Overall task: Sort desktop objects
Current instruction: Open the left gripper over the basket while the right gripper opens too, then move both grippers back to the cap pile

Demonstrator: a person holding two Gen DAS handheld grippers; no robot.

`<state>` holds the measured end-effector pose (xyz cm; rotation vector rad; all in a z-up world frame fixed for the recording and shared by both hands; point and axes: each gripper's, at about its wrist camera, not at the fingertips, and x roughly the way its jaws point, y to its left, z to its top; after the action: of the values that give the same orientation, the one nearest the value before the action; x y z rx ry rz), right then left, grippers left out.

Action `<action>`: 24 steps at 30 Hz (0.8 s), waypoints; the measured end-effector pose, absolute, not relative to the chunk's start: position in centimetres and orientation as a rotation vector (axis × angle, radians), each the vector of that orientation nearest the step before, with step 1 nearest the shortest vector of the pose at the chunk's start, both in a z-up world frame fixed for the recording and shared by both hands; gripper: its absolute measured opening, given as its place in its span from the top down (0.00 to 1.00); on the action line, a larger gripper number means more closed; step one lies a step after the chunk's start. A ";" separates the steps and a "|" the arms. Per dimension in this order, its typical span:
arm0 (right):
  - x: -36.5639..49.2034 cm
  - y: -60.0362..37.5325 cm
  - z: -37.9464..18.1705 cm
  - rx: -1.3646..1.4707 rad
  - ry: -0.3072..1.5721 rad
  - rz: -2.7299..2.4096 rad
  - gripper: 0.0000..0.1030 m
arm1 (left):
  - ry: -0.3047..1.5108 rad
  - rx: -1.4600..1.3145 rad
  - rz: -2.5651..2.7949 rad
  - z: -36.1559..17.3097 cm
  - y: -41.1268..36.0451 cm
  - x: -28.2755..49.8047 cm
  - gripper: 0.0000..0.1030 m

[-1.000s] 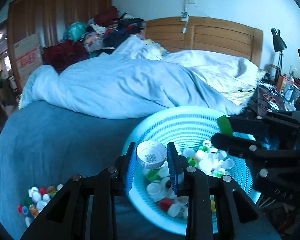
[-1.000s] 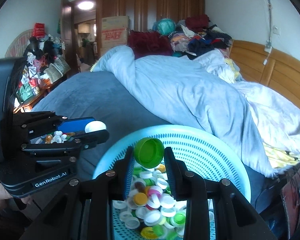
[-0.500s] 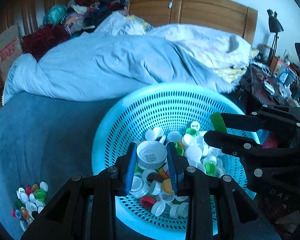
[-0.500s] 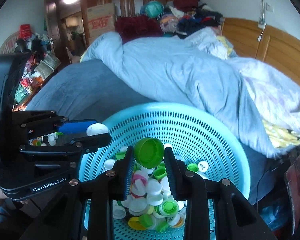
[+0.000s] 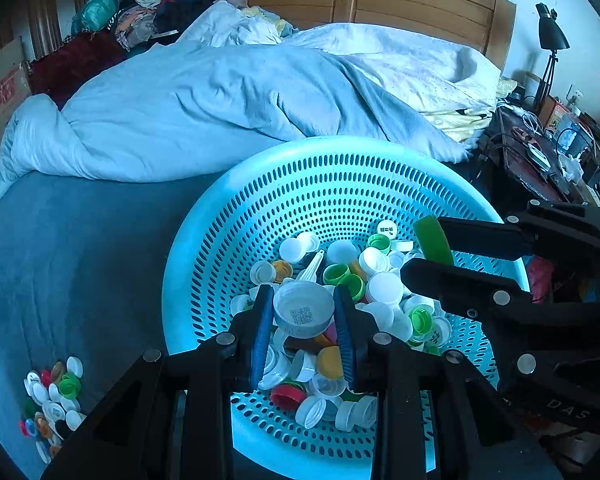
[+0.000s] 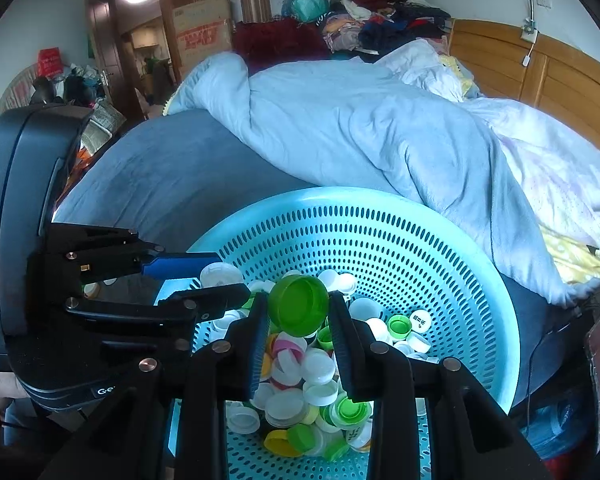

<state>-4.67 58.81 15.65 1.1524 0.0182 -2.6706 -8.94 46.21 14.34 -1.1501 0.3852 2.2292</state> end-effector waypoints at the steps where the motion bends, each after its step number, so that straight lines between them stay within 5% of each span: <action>1: -4.7 58.8 15.6 1.153 0.018 -2.670 0.68 | 0.386 -1.149 2.232 14.3 46.2 -8.9 0.75; 5: -4.6 59.0 15.7 1.148 0.014 -2.696 0.56 | 0.383 -1.149 2.252 14.2 45.9 -9.2 0.60; 9: -4.3 59.6 16.1 1.129 -0.014 -2.728 0.26 | 0.336 -1.152 2.281 14.3 44.8 -9.7 0.37; 12: -4.0 59.5 16.5 1.094 -0.027 -2.750 0.14 | 0.308 -1.131 2.302 14.7 44.0 -9.6 0.34; 19: -1.7 55.5 17.9 0.912 -0.010 -2.749 0.02 | 0.178 -0.976 2.470 17.6 35.1 -7.8 0.24; 24: 0.5 48.8 16.6 0.842 0.110 -2.625 0.00 | 0.059 -0.948 2.754 17.2 22.4 -4.7 0.06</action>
<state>0.54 48.84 16.64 0.8418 0.1096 -2.6245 -4.65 22.38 17.18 -0.9477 0.0591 2.7537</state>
